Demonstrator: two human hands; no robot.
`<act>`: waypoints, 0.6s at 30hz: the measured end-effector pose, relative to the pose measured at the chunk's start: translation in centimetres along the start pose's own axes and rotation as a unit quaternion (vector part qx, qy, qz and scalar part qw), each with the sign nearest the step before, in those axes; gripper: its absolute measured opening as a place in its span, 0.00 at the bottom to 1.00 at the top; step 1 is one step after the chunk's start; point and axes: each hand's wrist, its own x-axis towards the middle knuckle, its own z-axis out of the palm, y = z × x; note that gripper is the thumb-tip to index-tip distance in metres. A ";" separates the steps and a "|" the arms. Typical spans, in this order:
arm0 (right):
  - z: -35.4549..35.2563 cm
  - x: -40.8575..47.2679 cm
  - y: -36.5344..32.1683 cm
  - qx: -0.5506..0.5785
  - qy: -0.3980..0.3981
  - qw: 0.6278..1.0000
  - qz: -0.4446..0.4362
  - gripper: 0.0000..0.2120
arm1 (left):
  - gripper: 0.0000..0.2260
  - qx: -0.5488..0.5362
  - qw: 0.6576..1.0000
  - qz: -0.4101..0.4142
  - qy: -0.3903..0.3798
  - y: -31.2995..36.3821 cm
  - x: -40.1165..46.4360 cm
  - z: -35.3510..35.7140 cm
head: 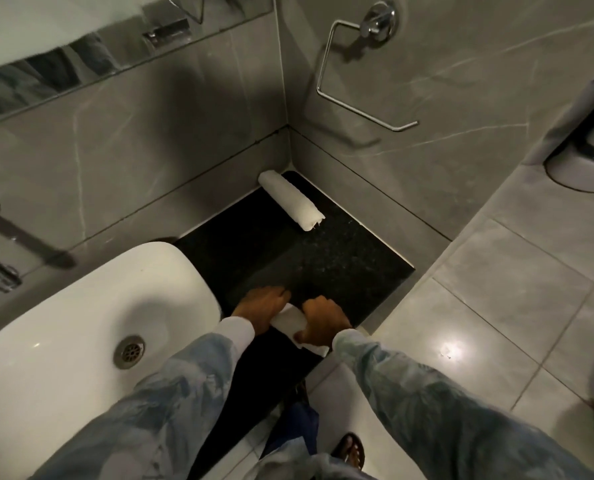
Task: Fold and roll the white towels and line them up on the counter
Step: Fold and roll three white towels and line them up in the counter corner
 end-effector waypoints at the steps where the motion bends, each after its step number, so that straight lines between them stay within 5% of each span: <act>1: -0.9 1.2 0.1 0.006 0.014 1.000 0.003 0.27 | 0.21 0.000 1.000 0.004 0.016 -0.9 1.1 -0.9; 6: -5.8 8.0 -0.6 0.031 0.099 0.994 0.026 0.32 | 0.31 0.053 0.996 0.032 0.070 -7.7 8.2 -5.4; 13: -8.9 21.6 -2.3 0.038 0.093 0.993 0.060 0.25 | 0.14 -0.083 0.995 0.020 0.047 -18.2 19.2 -6.6; 18: -9.5 26.4 -3.2 0.000 0.103 0.994 0.037 0.19 | 0.19 -0.130 0.991 0.019 0.030 -22.6 23.6 -5.4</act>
